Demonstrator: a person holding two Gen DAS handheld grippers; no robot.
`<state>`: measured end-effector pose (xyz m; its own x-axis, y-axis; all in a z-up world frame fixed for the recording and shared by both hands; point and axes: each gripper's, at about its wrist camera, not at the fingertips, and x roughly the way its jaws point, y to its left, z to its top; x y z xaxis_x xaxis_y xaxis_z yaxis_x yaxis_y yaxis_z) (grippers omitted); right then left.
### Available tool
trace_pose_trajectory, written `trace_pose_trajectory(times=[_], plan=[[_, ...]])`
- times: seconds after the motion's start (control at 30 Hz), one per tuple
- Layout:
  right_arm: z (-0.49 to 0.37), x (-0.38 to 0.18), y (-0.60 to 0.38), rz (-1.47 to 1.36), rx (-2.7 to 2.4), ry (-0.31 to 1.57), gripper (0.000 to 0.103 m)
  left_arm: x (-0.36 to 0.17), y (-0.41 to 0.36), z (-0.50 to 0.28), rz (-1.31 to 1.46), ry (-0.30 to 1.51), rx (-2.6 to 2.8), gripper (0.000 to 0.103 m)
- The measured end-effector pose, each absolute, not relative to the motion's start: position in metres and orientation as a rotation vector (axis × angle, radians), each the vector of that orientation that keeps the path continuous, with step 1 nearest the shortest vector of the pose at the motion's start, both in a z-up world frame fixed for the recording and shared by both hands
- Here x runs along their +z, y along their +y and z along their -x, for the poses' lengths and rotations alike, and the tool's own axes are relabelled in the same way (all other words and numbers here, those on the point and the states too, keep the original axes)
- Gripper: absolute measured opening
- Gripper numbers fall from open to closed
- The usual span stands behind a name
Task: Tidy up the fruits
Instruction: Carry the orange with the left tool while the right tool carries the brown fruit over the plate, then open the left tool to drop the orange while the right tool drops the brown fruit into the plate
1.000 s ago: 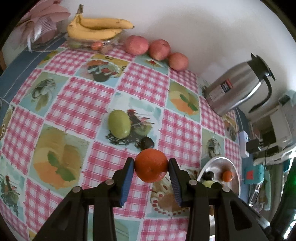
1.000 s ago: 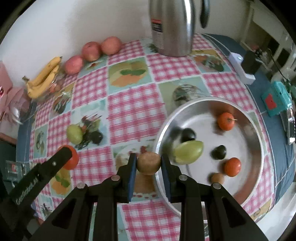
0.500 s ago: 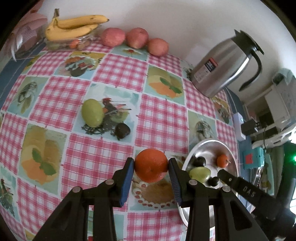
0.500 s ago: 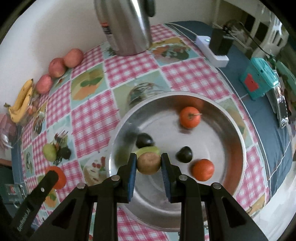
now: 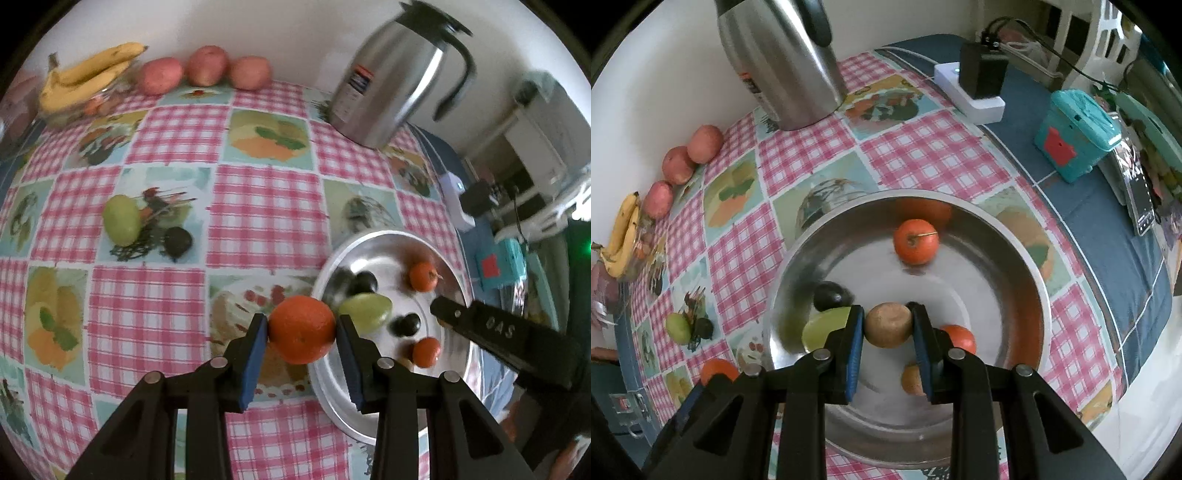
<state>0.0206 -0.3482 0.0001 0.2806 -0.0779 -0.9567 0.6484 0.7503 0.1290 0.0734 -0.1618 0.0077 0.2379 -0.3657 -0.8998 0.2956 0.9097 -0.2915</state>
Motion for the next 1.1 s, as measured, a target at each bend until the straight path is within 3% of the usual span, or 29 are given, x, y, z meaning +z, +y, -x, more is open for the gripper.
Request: trace_pose_trajectory(times=[1.1], plan=[[-0.025, -0.027, -0.352, -0.566, -0.530, 1.264, 0.028, -0.024, -0.210, -0.058, -0.075, 1.314, -0.536, 0.042]])
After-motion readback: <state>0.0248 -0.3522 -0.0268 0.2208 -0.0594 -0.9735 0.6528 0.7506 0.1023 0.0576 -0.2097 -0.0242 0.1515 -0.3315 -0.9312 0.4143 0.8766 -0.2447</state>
